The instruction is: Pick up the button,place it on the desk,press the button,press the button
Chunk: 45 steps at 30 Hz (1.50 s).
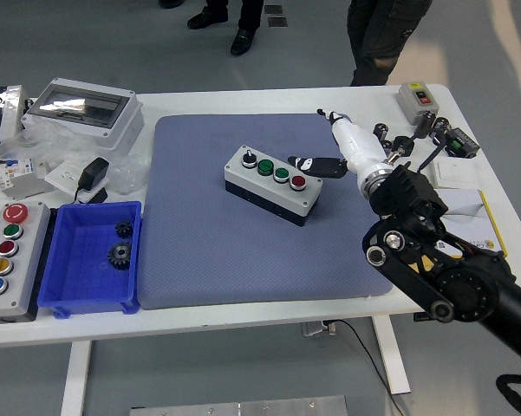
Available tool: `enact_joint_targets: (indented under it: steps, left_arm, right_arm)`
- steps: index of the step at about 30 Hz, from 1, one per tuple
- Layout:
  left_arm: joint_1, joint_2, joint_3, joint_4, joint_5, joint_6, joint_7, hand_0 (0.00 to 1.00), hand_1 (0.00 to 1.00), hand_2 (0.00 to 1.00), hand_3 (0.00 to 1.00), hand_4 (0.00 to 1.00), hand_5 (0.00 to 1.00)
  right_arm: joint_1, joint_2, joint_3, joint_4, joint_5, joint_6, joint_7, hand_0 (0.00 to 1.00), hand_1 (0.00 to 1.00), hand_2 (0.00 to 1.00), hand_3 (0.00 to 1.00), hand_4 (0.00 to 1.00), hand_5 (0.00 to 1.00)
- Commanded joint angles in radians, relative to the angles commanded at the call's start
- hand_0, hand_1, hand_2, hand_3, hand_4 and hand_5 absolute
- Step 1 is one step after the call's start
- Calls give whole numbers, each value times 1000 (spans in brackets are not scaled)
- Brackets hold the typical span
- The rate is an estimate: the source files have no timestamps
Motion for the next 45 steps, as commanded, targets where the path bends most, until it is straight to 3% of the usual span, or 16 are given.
enact_joint_targets:
  steps: [2,13,20,45]
  left_arm:
    - [0,0,0,0,0,0,1,623,551,503,579,504,197]
    - [-3,2,4,0,-2,-1,4,622,551,503,579,502,196]
    - [-4,2,4,0,0,-2,6,622,551,503,579,502,196]
    - [-6,1,-4,0,18,-5,10,620,551,504,579,492,194]
  right_arm:
    - [13,8,-14,-12,13,0,0,998,998,998,998,998,502]
    - [112,74,-141,-169,107,23,-2,998,998,998,998,991,524]
    - [138,92,-204,-248,131,41,-13,998,998,998,998,985,512]
    - [177,118,-330,-326,112,21,-43,994,995,998,998,998,528]
